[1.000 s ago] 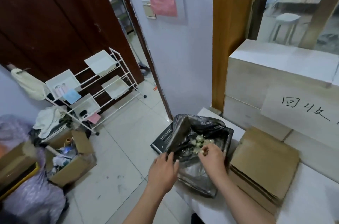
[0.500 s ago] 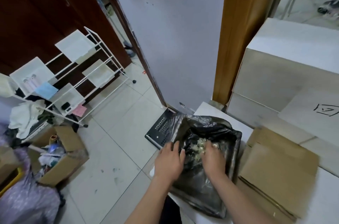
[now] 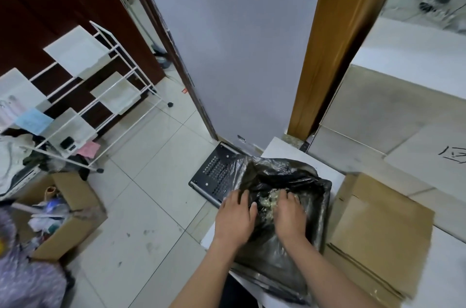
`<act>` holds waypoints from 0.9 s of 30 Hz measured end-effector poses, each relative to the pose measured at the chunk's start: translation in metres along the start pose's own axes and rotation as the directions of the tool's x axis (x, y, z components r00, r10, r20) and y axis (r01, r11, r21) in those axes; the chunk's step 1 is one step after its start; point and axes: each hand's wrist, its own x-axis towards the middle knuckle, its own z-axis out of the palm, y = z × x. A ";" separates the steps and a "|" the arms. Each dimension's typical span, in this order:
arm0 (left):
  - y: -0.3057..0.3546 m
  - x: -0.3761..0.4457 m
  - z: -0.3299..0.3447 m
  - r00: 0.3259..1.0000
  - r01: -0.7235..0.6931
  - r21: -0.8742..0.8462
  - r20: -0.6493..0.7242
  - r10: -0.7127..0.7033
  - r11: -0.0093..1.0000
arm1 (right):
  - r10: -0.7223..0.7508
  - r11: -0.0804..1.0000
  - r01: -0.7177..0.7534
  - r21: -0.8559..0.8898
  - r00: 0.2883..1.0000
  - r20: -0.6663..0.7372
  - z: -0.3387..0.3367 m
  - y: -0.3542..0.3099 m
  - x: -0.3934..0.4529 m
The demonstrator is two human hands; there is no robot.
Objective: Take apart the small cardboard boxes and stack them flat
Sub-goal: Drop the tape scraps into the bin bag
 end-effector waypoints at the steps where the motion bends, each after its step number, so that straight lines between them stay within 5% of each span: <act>1: 0.000 0.000 -0.001 1.000 -0.002 0.011 0.002 0.002 1.000 | -0.007 1.000 0.007 0.009 1.000 -0.008 -0.003 0.000 0.001; 7: -0.013 -0.008 -0.005 1.000 0.007 0.071 0.025 -0.009 0.997 | 0.013 0.996 -0.010 0.088 0.999 -0.040 -0.023 -0.012 -0.005; 16: -0.011 -0.034 -0.036 0.997 0.065 0.137 0.023 -0.069 0.988 | -0.231 0.972 0.234 -0.019 0.969 0.089 -0.065 -0.017 -0.032; 27: 0.029 -0.067 -0.087 0.996 0.007 0.170 -0.085 0.008 0.985 | -0.188 0.982 0.189 -0.014 0.981 0.055 -0.124 -0.004 -0.086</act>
